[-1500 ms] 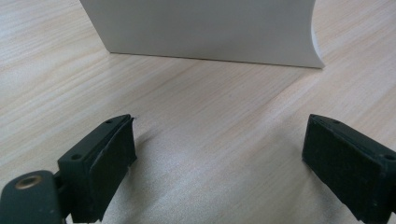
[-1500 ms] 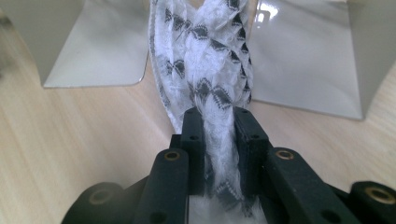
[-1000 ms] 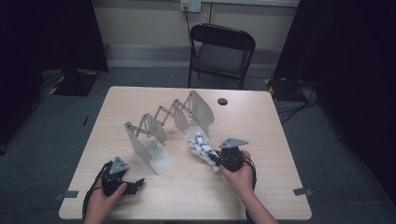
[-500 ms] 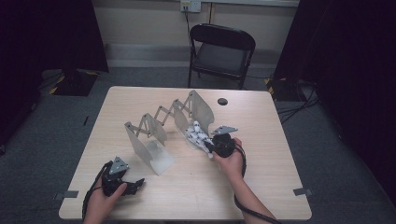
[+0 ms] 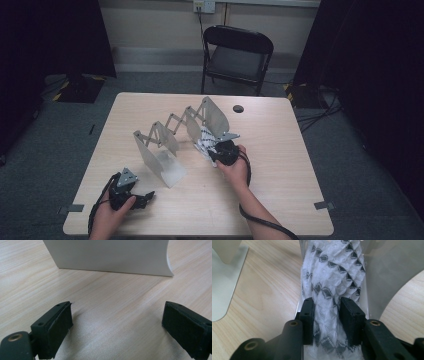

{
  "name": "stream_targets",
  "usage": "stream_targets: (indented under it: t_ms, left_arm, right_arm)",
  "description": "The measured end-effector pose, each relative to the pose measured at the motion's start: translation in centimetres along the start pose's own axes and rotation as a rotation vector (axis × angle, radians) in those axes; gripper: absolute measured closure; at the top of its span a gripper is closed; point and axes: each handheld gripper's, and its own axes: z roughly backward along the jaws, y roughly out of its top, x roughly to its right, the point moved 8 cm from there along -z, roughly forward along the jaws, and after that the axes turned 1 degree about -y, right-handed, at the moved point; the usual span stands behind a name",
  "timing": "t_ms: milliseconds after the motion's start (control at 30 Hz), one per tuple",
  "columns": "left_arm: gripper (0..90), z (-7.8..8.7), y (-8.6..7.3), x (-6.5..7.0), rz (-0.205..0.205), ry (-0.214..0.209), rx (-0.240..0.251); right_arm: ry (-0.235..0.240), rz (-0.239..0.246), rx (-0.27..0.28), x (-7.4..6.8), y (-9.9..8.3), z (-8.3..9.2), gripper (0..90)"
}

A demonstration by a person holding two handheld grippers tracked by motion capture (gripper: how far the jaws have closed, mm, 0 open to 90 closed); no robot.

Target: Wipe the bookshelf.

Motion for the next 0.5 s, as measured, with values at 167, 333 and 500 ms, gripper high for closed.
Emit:
stream_targets:
  t_ms: [167,333,500]
  left_arm:
    - [9.2,0.0,0.0,0.0,-0.001,0.0,-0.001]
    - [9.1,0.0,0.0,0.0,0.0,0.0,0.0]
    - [9.1,0.0,0.0,0.0,-0.001,0.0,0.0]
  right_arm:
    - [0.013,0.001,0.022,0.1,0.0,0.6,58.2]
    - [0.021,-0.008,0.048,0.4,-0.1,2.1,55.3]
    - [0.021,-0.008,0.066,0.6,-0.2,3.5,55.9]
